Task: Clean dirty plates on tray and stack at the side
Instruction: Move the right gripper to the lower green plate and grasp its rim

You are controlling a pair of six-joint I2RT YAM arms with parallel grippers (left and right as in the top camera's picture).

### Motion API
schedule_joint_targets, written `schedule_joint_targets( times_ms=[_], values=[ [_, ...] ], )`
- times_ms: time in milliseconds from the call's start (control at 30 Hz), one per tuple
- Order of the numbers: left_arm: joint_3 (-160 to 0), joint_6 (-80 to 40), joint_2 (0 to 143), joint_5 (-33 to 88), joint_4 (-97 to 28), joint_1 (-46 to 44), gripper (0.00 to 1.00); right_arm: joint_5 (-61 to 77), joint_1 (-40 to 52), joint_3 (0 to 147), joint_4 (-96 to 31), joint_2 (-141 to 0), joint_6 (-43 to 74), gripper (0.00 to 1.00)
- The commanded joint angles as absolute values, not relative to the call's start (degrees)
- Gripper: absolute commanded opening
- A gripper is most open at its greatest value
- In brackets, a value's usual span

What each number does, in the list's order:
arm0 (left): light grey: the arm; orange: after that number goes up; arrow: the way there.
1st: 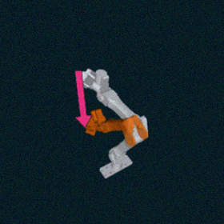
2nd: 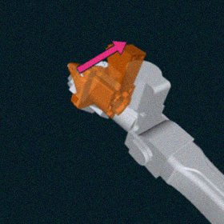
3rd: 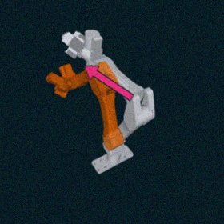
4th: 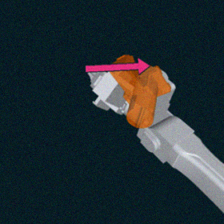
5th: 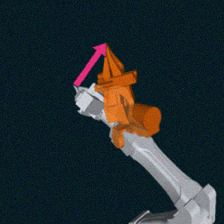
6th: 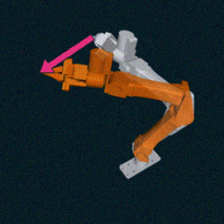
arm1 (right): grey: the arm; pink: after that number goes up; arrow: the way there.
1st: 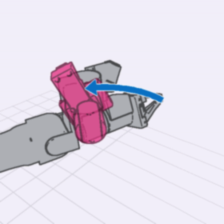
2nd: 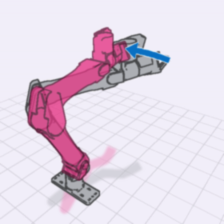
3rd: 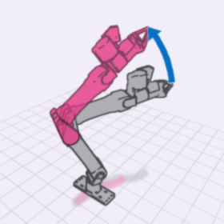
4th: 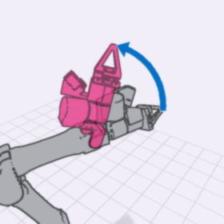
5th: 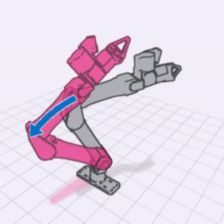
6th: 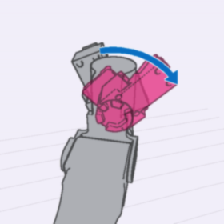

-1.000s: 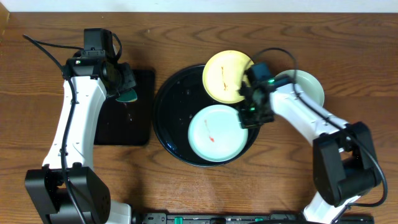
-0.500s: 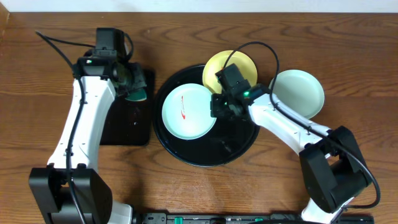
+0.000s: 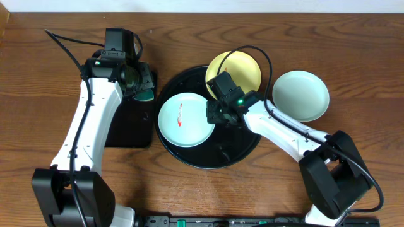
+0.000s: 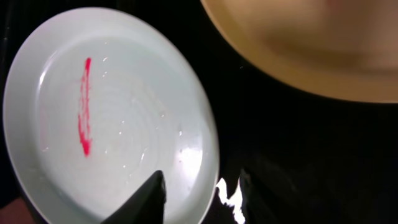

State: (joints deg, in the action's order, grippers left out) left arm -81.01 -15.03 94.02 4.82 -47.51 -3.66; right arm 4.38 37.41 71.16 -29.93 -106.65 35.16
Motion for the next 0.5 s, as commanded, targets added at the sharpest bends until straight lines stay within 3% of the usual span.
schedule_joint_targets(
  times_ms=[0, 167, 467],
  values=[
    [-80.68, -15.33, 94.32, 5.17, -47.2, -3.73, 0.08, 4.4, 36.51, 71.59, -30.04, -107.85, 34.7, 0.41],
    [-80.68, -15.33, 94.32, 5.19, -47.48, -3.73, 0.08, 6.83, 36.51, 71.59, -30.15, -108.88, 35.35, 0.45],
    [-80.68, -16.75, 94.32, 5.26, -47.44, -3.73, 0.08, 10.31, 35.66, 72.55, -30.7, -113.16, 36.62, 0.38]
  ],
)
